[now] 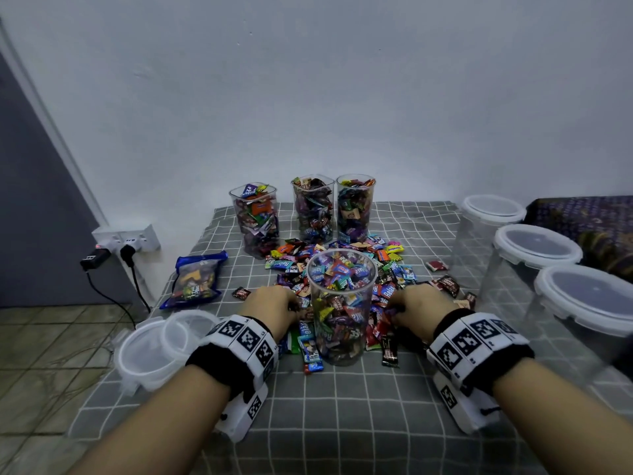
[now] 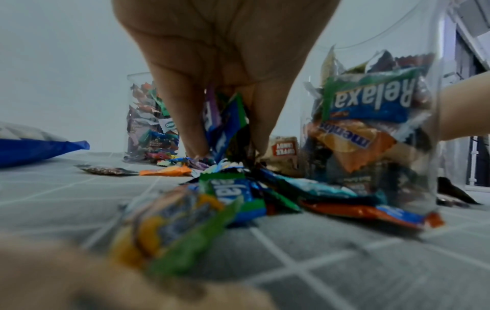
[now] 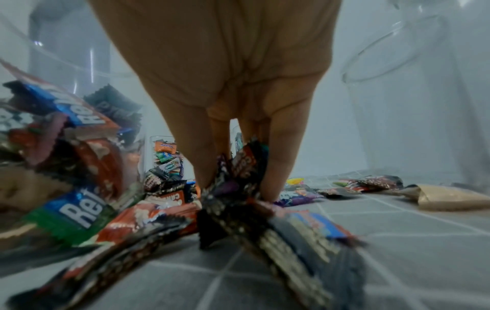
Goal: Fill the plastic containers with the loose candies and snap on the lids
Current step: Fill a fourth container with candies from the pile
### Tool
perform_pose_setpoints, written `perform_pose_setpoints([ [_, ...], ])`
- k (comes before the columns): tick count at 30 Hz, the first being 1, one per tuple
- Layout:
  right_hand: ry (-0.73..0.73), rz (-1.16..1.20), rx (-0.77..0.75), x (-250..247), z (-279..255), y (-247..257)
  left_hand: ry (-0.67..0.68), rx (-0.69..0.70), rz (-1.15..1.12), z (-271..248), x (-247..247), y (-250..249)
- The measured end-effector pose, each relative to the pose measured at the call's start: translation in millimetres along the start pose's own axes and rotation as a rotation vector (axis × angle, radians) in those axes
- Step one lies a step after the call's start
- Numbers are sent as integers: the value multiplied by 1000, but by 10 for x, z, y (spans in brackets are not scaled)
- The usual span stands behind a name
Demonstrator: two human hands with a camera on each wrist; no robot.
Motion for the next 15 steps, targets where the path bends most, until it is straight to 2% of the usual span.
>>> perform_pose_setpoints([
  [6,-89,133,43,-100,7,-36,-65,-42,-84,-3,-72,33],
  [15,-274,393,106,-285,-12,-228,-237,-52,-272,-46,-230,-4],
])
Point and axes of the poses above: each hand's wrist, its own z-axis towards the middle knuckle, its own x-axis out of the palm, y = z × x, the point moved 9 cm from there along z, towards the middle knuckle, and after that the axes turned 12 degrees about -y, right-handed, at the moved point
